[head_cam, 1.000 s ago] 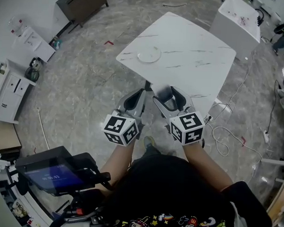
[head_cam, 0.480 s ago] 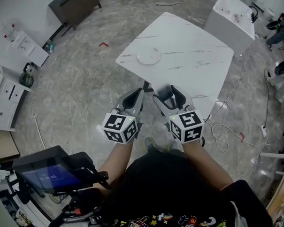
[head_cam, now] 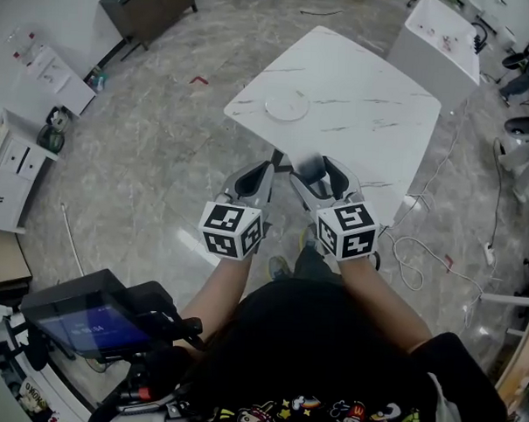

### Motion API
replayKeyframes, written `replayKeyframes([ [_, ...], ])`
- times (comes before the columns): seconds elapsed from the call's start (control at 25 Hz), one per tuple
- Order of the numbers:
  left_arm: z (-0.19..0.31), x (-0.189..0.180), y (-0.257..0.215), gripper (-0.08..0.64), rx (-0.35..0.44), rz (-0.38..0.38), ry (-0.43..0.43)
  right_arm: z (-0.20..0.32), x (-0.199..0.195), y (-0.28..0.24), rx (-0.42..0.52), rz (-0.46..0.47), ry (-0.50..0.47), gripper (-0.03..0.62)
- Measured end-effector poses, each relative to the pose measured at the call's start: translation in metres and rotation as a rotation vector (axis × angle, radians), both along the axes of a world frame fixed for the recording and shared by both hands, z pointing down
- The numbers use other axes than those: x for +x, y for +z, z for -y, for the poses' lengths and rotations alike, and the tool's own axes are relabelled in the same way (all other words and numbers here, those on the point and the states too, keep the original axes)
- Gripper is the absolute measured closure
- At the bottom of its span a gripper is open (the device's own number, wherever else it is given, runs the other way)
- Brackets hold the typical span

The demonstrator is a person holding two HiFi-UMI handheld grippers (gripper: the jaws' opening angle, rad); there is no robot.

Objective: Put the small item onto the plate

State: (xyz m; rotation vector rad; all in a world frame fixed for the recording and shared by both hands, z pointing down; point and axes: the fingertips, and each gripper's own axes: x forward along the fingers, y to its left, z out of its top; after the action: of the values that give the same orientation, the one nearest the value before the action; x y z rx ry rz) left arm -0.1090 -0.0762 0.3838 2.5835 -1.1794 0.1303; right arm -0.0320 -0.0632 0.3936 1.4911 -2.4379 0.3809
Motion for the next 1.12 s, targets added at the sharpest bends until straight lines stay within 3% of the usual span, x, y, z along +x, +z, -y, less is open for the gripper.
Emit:
replayKeyframes([
  [0.48,0.012,-0.014,0.007,0.560,-0.016,0.013,-0.039,0.022,-0.007,0.010,-0.012,0.012,-0.020,0.265],
  [1.12,0.101,0.015,0.027,0.560,-0.073,0.017,-0.082,0.109,0.018,0.031,-0.071,0.020,-0.066,0.265],
])
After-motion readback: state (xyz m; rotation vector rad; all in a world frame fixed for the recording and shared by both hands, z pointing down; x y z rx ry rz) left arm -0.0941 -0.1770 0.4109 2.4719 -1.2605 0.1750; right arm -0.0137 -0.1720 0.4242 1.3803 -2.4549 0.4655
